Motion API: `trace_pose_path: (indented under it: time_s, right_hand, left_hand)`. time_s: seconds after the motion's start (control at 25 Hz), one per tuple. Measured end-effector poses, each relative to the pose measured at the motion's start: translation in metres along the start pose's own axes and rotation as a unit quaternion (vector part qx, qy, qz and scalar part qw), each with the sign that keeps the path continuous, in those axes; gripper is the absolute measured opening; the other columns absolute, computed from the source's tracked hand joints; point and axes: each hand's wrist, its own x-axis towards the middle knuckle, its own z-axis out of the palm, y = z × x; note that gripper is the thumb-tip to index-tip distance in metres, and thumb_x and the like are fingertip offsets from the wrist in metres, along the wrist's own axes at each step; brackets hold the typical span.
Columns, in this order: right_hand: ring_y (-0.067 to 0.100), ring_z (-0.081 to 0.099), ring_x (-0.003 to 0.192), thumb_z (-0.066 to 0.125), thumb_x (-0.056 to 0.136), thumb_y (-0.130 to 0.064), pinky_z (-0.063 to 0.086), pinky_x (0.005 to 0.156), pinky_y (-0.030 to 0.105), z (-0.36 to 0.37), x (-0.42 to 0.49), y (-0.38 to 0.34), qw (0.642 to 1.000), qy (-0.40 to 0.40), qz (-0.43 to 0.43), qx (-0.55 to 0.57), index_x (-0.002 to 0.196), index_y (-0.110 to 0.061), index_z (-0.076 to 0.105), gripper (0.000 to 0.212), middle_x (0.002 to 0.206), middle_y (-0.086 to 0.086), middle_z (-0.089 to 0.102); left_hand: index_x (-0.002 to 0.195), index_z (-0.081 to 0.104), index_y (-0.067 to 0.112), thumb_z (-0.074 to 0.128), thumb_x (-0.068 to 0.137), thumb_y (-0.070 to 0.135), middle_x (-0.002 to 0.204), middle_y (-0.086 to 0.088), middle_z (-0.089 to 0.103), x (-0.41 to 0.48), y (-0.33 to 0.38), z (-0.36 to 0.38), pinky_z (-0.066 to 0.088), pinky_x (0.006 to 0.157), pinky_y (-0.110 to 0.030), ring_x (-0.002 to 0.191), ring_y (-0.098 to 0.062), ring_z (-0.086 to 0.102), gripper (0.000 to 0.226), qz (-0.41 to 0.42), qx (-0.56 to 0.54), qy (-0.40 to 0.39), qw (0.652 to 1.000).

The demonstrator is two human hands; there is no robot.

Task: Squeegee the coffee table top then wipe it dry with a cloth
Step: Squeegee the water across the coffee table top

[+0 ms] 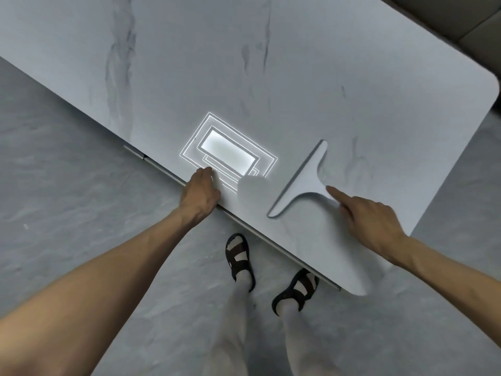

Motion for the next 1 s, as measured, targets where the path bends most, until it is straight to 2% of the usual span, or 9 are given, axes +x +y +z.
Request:
trace_pose_path:
  time_s: [0.12,0.2,0.32,0.4,0.48,0.56,0.76,0.88,1.0]
  right_hand:
    - [0.025,0.066,0.085,0.032,0.101,-0.037,0.040,0.062,0.033,-0.007,-0.020,0.032,1.000,0.024,0.015,0.006,0.144,-0.050,0.029,0.046,0.101,-0.005,0.072]
    - [0.021,0.066,0.095,0.030,0.100,-0.047,0.041,0.064,0.032,-0.011,-0.016,0.023,0.999,0.034,-0.020,0.010,0.141,-0.053,0.032,0.042,0.109,-0.011,0.071]
    - [0.021,0.065,0.103,0.027,0.099,-0.053,0.044,0.070,0.032,-0.012,0.021,-0.035,0.992,0.030,-0.118,0.032,0.142,-0.050,0.034,0.043,0.113,-0.010,0.068]
    - [0.023,0.063,0.105,0.030,0.100,-0.050,0.042,0.072,0.032,-0.007,0.053,-0.090,0.986,0.004,-0.164,0.039,0.143,-0.047,0.036,0.043,0.111,-0.007,0.069]
    - [0.025,0.063,0.106,0.031,0.102,-0.048,0.045,0.077,0.034,-0.001,0.074,-0.129,0.981,-0.020,-0.191,0.033,0.144,-0.046,0.035,0.042,0.110,-0.004,0.069]
    - [0.026,0.063,0.104,0.031,0.102,-0.048,0.046,0.079,0.035,0.010,0.077,-0.134,0.980,-0.019,-0.194,0.028,0.143,-0.047,0.035,0.042,0.111,-0.002,0.070]
    - [0.022,0.063,0.104,0.029,0.102,-0.046,0.043,0.076,0.032,0.028,0.022,-0.036,0.993,-0.017,-0.110,0.048,0.143,-0.051,0.033,0.041,0.113,-0.004,0.069]
    - [0.019,0.062,0.108,0.026,0.101,-0.049,0.040,0.076,0.032,0.032,-0.019,0.027,0.998,-0.021,-0.049,0.036,0.141,-0.055,0.032,0.041,0.117,-0.010,0.067]
    - [0.018,0.062,0.109,0.025,0.100,-0.051,0.044,0.077,0.032,0.033,-0.043,0.070,0.999,-0.021,-0.019,0.018,0.139,-0.057,0.034,0.041,0.119,-0.013,0.067]
  left_hand:
    - [0.132,0.044,0.004,0.048,0.083,0.003,0.133,-0.016,0.052,-0.006,0.006,0.014,0.043,0.098,-0.039,0.121,-0.034,0.050,0.049,0.006,0.003,-0.001,1.000]
    - [0.131,0.046,0.006,0.047,0.085,0.005,0.131,-0.015,0.056,-0.008,0.008,0.019,0.044,0.094,-0.038,0.118,-0.035,0.054,0.045,-0.005,-0.018,0.023,1.000]
    - [0.131,0.045,0.009,0.045,0.091,0.011,0.122,-0.016,0.062,-0.006,0.004,0.015,0.046,0.085,-0.034,0.109,-0.036,0.059,0.040,-0.060,-0.065,0.072,0.994]
    - [0.133,0.044,0.008,0.048,0.088,0.009,0.125,-0.017,0.061,-0.001,-0.004,0.006,0.044,0.084,-0.032,0.113,-0.037,0.058,0.045,-0.086,-0.068,0.089,0.990]
    - [0.128,0.047,0.007,0.049,0.084,0.007,0.124,-0.016,0.062,0.000,-0.008,0.001,0.041,0.080,-0.030,0.112,-0.037,0.058,0.044,-0.086,-0.059,0.088,0.991]
    - [0.123,0.051,0.005,0.048,0.085,0.009,0.119,-0.016,0.063,-0.001,-0.005,0.003,0.040,0.078,-0.030,0.109,-0.037,0.058,0.038,-0.061,-0.047,0.078,0.994]
    - [0.128,0.047,0.002,0.048,0.088,0.005,0.130,-0.018,0.054,-0.013,0.031,0.024,0.043,0.096,-0.039,0.119,-0.035,0.051,0.040,0.024,0.010,0.013,1.000]
    - [0.125,0.046,-0.001,0.049,0.084,0.000,0.126,-0.019,0.050,-0.024,0.060,0.043,0.042,0.098,-0.043,0.117,-0.035,0.048,0.042,0.081,0.063,-0.040,0.994]
    - [0.130,0.042,0.000,0.048,0.088,0.004,0.128,-0.021,0.044,-0.032,0.080,0.060,0.041,0.098,-0.044,0.116,-0.036,0.045,0.042,0.087,0.108,-0.068,0.988]
